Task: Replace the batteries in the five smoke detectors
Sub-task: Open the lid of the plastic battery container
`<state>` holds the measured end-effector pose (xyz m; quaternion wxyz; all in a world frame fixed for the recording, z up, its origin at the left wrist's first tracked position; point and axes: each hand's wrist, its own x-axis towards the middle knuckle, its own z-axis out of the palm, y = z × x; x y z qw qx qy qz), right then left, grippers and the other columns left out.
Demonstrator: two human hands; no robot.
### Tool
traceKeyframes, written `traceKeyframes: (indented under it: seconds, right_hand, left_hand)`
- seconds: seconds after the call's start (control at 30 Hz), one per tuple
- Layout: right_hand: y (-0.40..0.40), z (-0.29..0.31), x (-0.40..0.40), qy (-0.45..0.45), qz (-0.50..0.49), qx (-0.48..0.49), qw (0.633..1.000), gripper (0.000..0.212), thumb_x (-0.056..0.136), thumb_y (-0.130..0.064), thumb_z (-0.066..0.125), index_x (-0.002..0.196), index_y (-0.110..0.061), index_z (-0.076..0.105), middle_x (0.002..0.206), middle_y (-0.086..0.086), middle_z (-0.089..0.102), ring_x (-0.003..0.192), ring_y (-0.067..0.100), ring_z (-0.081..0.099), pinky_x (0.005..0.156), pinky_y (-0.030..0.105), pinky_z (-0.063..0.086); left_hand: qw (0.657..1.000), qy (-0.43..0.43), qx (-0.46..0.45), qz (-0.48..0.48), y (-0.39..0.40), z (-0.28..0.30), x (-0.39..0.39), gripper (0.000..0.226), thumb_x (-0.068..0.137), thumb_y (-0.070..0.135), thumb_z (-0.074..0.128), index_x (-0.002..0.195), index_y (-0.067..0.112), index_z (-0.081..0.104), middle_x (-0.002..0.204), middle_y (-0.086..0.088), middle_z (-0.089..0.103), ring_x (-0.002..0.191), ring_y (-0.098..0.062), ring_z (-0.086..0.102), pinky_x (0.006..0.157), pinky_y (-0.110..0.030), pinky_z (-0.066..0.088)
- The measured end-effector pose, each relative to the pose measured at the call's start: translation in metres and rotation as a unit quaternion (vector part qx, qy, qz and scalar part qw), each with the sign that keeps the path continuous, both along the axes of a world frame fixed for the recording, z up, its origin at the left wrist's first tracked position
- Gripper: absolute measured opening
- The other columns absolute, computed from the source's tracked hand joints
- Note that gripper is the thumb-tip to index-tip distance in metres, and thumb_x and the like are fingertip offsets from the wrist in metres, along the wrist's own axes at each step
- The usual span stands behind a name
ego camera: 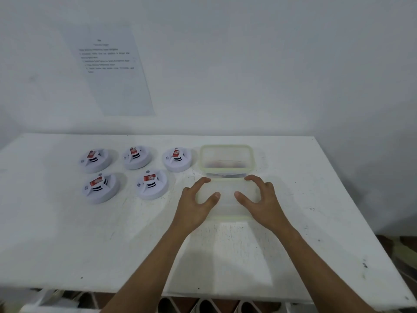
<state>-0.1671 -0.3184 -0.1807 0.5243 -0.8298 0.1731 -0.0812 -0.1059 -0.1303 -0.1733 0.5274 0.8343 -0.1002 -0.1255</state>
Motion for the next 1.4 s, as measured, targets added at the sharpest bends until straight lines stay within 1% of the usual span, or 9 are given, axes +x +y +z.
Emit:
traceKeyframes:
  seconds: [0.2, 0.37, 0.57, 0.73, 0.83, 0.9, 1.1, 1.23, 1.4]
  right_hand:
    - [-0.001, -0.003, 0.002, 0.005, 0.002, -0.011, 1.0, 0.051, 0.086, -0.047, 0.069, 0.132, -0.04, 0.048, 0.119, 0.001, 0.047, 0.109, 0.015, 0.051, 0.073, 0.009, 0.041]
    - [-0.002, -0.008, 0.001, -0.027, 0.0, 0.0, 1.0, 0.053, 0.082, -0.051, 0.072, 0.13, -0.04, 0.051, 0.128, -0.005, 0.056, 0.116, 0.015, 0.055, 0.091, 0.025, 0.049]
    - [0.001, -0.004, -0.002, -0.024, -0.015, -0.006, 1.0, 0.054, 0.083, -0.045, 0.074, 0.133, -0.036, 0.055, 0.12, -0.003, 0.048, 0.108, 0.008, 0.049, 0.076, 0.005, 0.038]
    - [-0.001, -0.006, 0.0, -0.033, 0.026, -0.063, 0.997, 0.047, 0.088, -0.044, 0.068, 0.132, -0.035, 0.056, 0.146, -0.007, 0.035, 0.134, 0.014, 0.034, 0.111, 0.035, 0.036]
    - [-0.004, -0.007, -0.004, -0.032, 0.03, -0.063, 0.997, 0.047, 0.086, -0.047, 0.069, 0.131, -0.037, 0.059, 0.138, -0.007, 0.042, 0.132, 0.017, 0.039, 0.112, 0.044, 0.039]
    - [-0.01, 0.001, -0.008, 0.007, 0.031, -0.071, 0.997, 0.057, 0.081, -0.051, 0.073, 0.134, -0.037, 0.057, 0.125, -0.003, 0.046, 0.123, 0.017, 0.046, 0.103, 0.035, 0.044]
    - [-0.009, 0.013, -0.03, 0.075, 0.149, 0.011, 0.986, 0.085, 0.072, -0.055, 0.079, 0.147, -0.045, 0.038, 0.129, -0.022, 0.053, 0.103, -0.008, 0.057, 0.072, 0.009, 0.05]
    - [0.01, 0.005, -0.033, 0.074, 0.154, -0.018, 0.985, 0.076, 0.082, -0.061, 0.066, 0.148, -0.05, 0.031, 0.129, -0.015, 0.049, 0.116, 0.006, 0.052, 0.088, 0.016, 0.044]
    - [0.024, 0.0, -0.019, 0.028, 0.043, 0.059, 0.997, 0.045, 0.09, -0.055, 0.059, 0.134, -0.05, 0.047, 0.13, -0.004, 0.046, 0.117, 0.015, 0.05, 0.093, 0.029, 0.045]
  left_hand:
    - [1.0, -0.015, 0.004, 0.011, 0.002, -0.008, 0.003, 0.046, 0.08, 0.06, 0.064, 0.124, 0.053, 0.053, 0.121, 0.008, 0.052, 0.111, -0.007, 0.049, 0.091, -0.023, 0.037]
    - [1.0, -0.015, 0.014, 0.004, 0.004, -0.003, 0.002, 0.048, 0.08, 0.059, 0.065, 0.126, 0.053, 0.052, 0.119, 0.009, 0.048, 0.108, -0.005, 0.044, 0.091, -0.022, 0.033]
    - [0.998, 0.005, 0.044, -0.04, 0.005, 0.006, -0.003, 0.07, 0.073, 0.064, 0.068, 0.136, 0.053, 0.039, 0.122, 0.006, 0.04, 0.109, -0.007, 0.043, 0.087, -0.021, 0.033]
    - [0.986, 0.004, 0.135, -0.1, 0.014, 0.006, -0.005, 0.103, 0.06, 0.071, 0.072, 0.147, 0.049, 0.02, 0.128, 0.004, 0.033, 0.117, -0.013, 0.04, 0.094, -0.026, 0.037]
    - [0.979, -0.011, 0.165, -0.122, 0.015, 0.011, 0.003, 0.099, 0.062, 0.07, 0.073, 0.146, 0.048, 0.025, 0.145, 0.002, 0.027, 0.133, -0.018, 0.034, 0.105, -0.034, 0.034]
    - [0.979, -0.014, 0.167, -0.115, 0.018, 0.013, 0.009, 0.09, 0.063, 0.07, 0.071, 0.142, 0.047, 0.034, 0.15, 0.003, 0.022, 0.136, -0.02, 0.034, 0.109, -0.038, 0.034]
    - [0.986, -0.075, 0.136, -0.063, 0.017, 0.002, -0.003, 0.044, 0.093, 0.051, 0.051, 0.135, 0.042, 0.049, 0.109, 0.004, 0.062, 0.103, -0.013, 0.059, 0.088, -0.024, 0.042]
    - [0.996, -0.036, 0.078, -0.032, 0.006, -0.008, -0.022, 0.051, 0.09, 0.056, 0.051, 0.14, 0.047, 0.04, 0.117, 0.006, 0.052, 0.106, -0.009, 0.048, 0.094, -0.026, 0.038]
    - [0.999, 0.014, -0.02, -0.029, 0.006, -0.012, -0.018, 0.048, 0.083, 0.056, 0.062, 0.129, 0.054, 0.047, 0.125, 0.009, 0.054, 0.105, -0.008, 0.058, 0.093, -0.035, 0.052]
